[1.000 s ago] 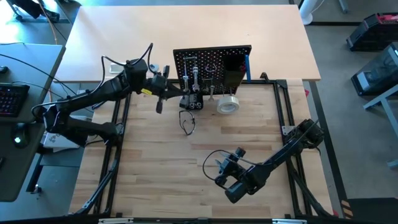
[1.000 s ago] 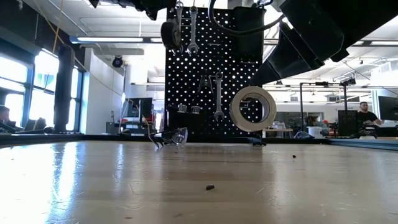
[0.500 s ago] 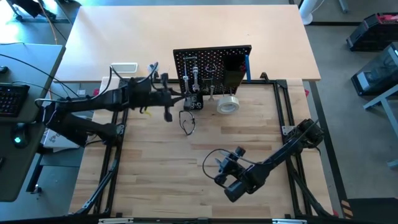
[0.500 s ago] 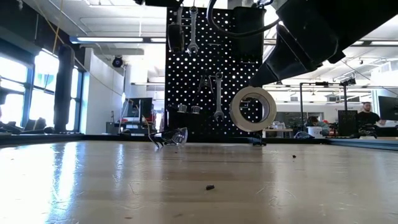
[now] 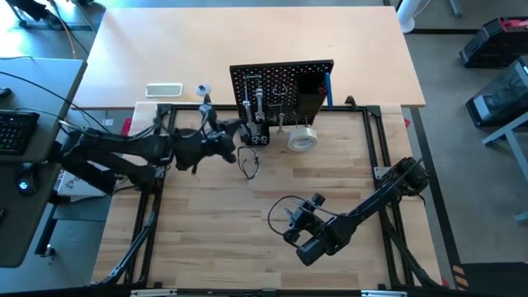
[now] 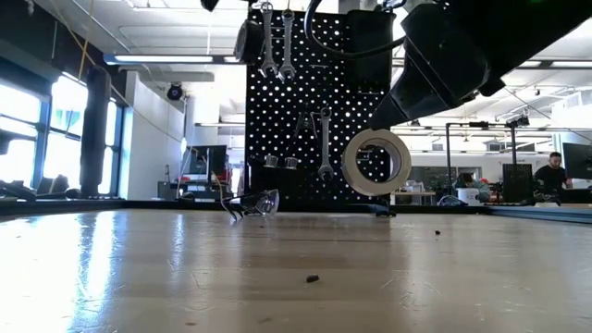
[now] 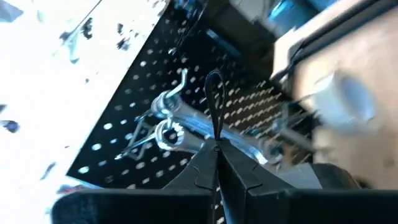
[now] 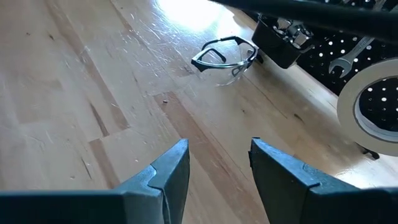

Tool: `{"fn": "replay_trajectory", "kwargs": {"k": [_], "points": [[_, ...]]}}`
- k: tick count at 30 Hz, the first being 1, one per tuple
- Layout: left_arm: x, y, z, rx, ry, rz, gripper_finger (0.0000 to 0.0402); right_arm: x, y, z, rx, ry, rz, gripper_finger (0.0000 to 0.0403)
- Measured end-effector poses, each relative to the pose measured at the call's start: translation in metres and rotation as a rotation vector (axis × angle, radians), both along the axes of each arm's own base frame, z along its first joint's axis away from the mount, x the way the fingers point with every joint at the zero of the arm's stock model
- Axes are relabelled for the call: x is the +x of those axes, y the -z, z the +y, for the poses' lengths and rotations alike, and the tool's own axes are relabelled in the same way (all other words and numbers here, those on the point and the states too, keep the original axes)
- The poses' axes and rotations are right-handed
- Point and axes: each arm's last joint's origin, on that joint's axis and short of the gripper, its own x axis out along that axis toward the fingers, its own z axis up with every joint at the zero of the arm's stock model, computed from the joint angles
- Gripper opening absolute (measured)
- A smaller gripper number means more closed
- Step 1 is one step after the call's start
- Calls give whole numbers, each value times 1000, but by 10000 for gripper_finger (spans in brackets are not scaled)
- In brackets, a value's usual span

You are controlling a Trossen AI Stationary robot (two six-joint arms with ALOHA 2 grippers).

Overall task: Hang tools onto peg board
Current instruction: Hang the black tape measure on the pegboard

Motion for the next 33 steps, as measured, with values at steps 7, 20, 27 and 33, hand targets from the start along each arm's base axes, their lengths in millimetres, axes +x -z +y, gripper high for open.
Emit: {"fn": "replay_trajectory", "kwargs": {"k": [7, 20, 27, 33], "points": [[22, 17, -8, 122, -100, 124, 0, 1, 0, 1, 11, -1, -7, 163], [15, 9, 4, -9, 56, 7, 0, 0, 0, 1, 29, -7, 2, 163], [-3, -1, 33, -241, 231, -100, 0, 0, 0, 1, 29, -7, 4, 163], [-8, 8, 60, -463, 322, -92, 0, 0, 0, 1, 27, -8, 5, 163]]}}
